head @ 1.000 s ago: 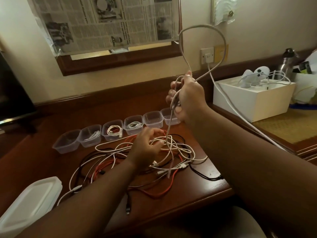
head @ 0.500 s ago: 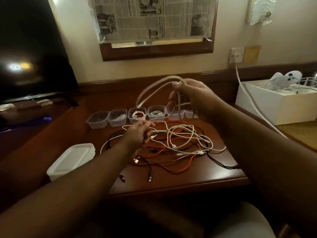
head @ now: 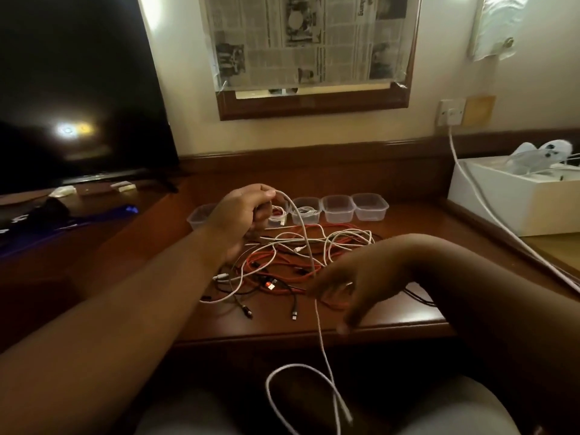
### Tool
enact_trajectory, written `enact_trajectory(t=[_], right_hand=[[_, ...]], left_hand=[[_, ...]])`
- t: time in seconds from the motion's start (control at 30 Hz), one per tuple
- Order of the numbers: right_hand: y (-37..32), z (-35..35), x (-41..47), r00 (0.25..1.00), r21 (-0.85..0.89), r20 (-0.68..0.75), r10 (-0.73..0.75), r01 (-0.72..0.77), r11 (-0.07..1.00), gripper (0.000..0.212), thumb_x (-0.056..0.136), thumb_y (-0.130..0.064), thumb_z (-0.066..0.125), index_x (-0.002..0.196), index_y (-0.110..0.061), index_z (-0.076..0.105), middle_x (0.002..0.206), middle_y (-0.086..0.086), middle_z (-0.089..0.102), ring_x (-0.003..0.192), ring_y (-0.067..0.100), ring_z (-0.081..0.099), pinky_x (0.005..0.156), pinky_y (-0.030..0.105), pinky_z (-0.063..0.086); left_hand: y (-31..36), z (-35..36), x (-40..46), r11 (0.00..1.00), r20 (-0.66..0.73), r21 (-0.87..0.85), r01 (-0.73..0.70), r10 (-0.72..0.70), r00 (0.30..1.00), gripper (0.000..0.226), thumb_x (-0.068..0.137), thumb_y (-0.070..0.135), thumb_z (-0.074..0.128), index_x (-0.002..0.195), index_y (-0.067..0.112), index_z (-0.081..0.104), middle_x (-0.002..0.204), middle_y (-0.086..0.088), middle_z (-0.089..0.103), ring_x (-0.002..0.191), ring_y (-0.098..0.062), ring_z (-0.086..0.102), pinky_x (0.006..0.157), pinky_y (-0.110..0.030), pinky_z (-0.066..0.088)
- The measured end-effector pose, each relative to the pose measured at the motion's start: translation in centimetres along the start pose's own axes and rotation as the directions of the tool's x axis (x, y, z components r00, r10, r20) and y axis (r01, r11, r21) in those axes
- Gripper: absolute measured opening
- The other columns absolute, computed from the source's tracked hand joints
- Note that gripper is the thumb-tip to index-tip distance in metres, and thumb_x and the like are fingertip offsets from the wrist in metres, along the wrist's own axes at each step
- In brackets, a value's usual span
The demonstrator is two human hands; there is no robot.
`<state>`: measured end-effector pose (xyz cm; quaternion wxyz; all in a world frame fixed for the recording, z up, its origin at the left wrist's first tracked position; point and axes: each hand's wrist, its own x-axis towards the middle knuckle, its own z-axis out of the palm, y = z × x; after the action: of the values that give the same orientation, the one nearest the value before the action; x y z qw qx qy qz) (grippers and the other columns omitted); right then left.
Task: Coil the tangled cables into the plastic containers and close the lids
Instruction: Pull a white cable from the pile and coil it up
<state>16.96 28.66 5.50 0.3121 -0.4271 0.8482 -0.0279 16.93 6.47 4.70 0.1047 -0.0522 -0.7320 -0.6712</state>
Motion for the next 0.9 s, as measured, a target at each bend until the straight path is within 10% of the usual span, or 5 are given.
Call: enact_trajectory(t=[0.17,0.53,0.7,0.9], right_hand=[[-0.3,-1.2,-1.4,0.865,0.418,-0.502,-0.024,0.267,0.868,0.022,0.091,-0.033,0.065,0.105,-0.015,0.065,0.089,0.001,0.073,0.078,0.013,0.068,0.069,0.025,0.053],[-1.0,-0.3,1.9,0.768,0.573,-0.617,0.169,0.293,0.766,0.015,0.097,-0.024,0.061,0.105,-0.012,0.062,0.086,0.008,0.072,0.07,0.016,0.069,0.061,0.026,0.058],[-1.1,-0.6,2.6,0.81,0.586,-0.541,0.225,0.172,0.792,0.024,0.103,-0.026,0.046,0.101,-0.011,0.064,0.071,-0.006,0.049,0.059,0.006,0.043,0.054,0.02,0.039],[0.2,-1.4,2.7,0.91,0.904,-0.413,0.045,0.403,0.14,0.043,0.101,-0.03,0.04,0.059,-0.022,0.039,0.053,-0.005,0.027,0.045,0.01,0.017,0.044,0.025,0.012]], left_hand=[[2.0,2.8,-0.2,0.979,-0.075,-0.2,0.047,-0.063,0.995,0.021,0.105,0.015,0.034,0.102,0.011,0.054,0.052,0.005,0.034,0.04,-0.007,0.026,0.04,-0.019,0.019],[2.7,6.2,-0.5,0.846,-0.039,-0.503,0.175,-0.225,0.974,0.029,0.103,0.01,0.04,0.087,0.005,0.063,0.084,-0.009,0.071,0.082,-0.016,0.064,0.082,-0.029,0.051],[1.6,4.4,0.2,0.954,-0.091,0.295,0.058,-0.032,0.995,0.016,0.097,0.028,0.059,0.106,0.014,0.059,0.094,-0.004,0.066,0.083,-0.016,0.063,0.062,-0.025,0.049],[-0.5,4.7,-0.5,0.969,-0.104,0.237,-0.062,0.089,0.991,0.034,0.101,0.044,0.045,0.115,0.015,0.053,0.105,-0.012,0.059,0.093,-0.021,0.057,0.075,-0.03,0.049]])
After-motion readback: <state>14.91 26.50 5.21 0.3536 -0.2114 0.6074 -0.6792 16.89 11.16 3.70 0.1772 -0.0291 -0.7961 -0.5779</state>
